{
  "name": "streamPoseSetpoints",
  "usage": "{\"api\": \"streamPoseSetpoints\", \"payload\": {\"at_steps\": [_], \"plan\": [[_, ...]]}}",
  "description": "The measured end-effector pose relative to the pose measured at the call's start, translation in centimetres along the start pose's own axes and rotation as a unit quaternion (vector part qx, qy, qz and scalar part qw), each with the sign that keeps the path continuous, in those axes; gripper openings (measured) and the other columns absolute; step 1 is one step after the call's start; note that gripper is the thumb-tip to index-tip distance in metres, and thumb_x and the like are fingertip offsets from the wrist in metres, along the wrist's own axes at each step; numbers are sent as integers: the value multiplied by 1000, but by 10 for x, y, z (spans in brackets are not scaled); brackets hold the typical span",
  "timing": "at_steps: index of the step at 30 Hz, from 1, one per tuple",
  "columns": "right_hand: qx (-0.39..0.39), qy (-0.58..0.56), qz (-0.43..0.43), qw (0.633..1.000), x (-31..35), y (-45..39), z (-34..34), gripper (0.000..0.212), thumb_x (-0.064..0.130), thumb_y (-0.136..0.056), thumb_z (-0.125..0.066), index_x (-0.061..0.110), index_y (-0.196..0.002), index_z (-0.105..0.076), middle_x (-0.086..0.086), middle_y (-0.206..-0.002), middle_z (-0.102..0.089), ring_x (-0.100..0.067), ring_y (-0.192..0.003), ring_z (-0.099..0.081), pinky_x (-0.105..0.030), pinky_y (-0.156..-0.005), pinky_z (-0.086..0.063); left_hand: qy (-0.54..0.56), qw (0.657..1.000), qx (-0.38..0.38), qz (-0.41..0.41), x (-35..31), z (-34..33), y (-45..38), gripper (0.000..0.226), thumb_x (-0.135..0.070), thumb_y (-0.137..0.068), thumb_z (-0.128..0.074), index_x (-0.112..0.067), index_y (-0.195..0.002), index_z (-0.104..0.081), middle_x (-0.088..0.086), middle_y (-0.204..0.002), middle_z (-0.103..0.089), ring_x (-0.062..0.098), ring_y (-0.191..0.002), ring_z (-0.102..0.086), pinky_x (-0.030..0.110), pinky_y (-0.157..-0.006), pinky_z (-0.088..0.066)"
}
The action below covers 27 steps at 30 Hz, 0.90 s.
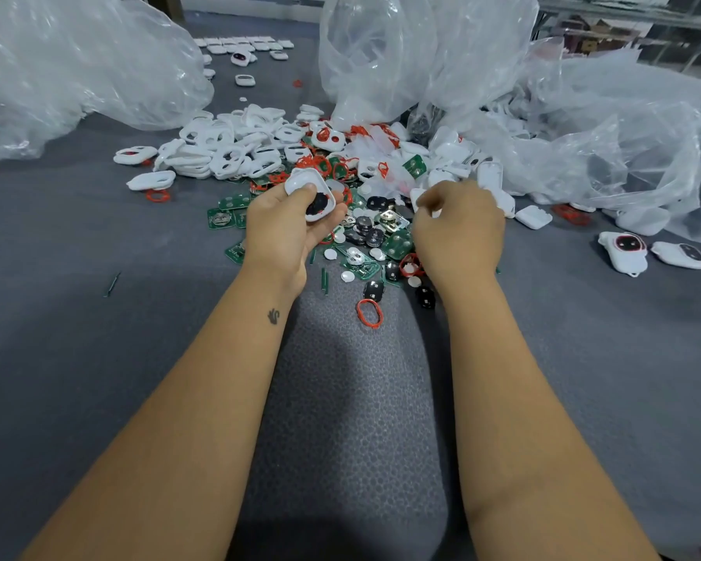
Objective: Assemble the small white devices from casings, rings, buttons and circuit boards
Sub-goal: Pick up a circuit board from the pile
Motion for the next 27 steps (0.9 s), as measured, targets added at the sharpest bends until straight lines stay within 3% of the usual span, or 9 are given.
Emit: {"api": "streamPoseSetpoints", "payload": {"at_steps": [3, 7, 10, 14, 19, 24, 27], "plan": [[69, 6, 19, 997, 8, 3, -4, 27, 17, -77, -51, 20, -94, -73, -4, -94, -68, -30, -97, -57, -39, -89, -47, -12, 1000, 3, -2, 0, 0, 0, 21, -1, -98, -50, -5, -85, -65, 8, -73, -73, 23, -82, -71, 24, -64, -57], [99, 61, 28, 993, 7, 6, -9, 31, 30, -76, -60, 22, -105, -70, -4, -104, -58, -30, -111, -45, -36, -94, -33, -24, 1000, 4, -1, 0, -1, 2, 25, -1, -98, -49, -8, -81, -66, 6, -69, -73, 20, -76, -72, 25, -64, -58], [103, 76, 27, 991, 5, 5, -10, 32, 30, -76, -61, 23, -106, -71, -4, -103, -55, -30, -111, -43, -36, -93, -31, -25, 1000, 4, 0, 0, -1, 2, 25, -1, -98, -49, -8, -81, -66, 6, -70, -74, 19, -75, -72, 25, -64, -58], [69, 47, 38, 996, 2, 2, -11, 32, 32, -83, -55, 24, -111, -69, -5, -112, -57, -29, -115, -41, -37, -96, -31, -26, 1000, 0, 6, 0, -1, 2, 27, 0, -98, -49, -8, -81, -68, 7, -73, -74, 20, -77, -73, 25, -64, -58], [83, 31, 64, 994, 3, -7, -27, 44, 33, -88, -53, 26, -131, -57, -2, -134, -51, -26, -127, -36, -38, -103, -25, -40, 999, 8, 1, 1, -2, 3, 47, 1, -96, -48, -16, -61, -74, 11, -76, -73, 23, -81, -72, 25, -63, -57], [143, 102, 82, 981, 9, -20, -49, 48, 50, -95, -41, 36, -141, -44, -5, -149, -36, -26, -140, -26, -47, -114, -14, -62, 998, 5, 0, 2, -3, 1, 31, 0, -97, -47, -10, -77, -69, 17, -87, -70, 22, -74, -70, 25, -64, -57], [153, 105, 69, 980, 10, -25, -53, 51, 51, -98, -36, 29, -143, -42, -2, -155, -31, -23, -143, -23, -50, -115, -12, -63, 998, 6, 1, 2, -3, 1, 30, 0, -97, -47, -10, -79, -69, 18, -89, -69, 20, -73, -71, 25, -64, -57]]}}
Point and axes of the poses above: each hand's wrist, its own y-axis away from the middle knuckle, its own z-axis out of the back of the hand, x = y × z, the point moved 3 cm from there along -y, towards the middle knuckle
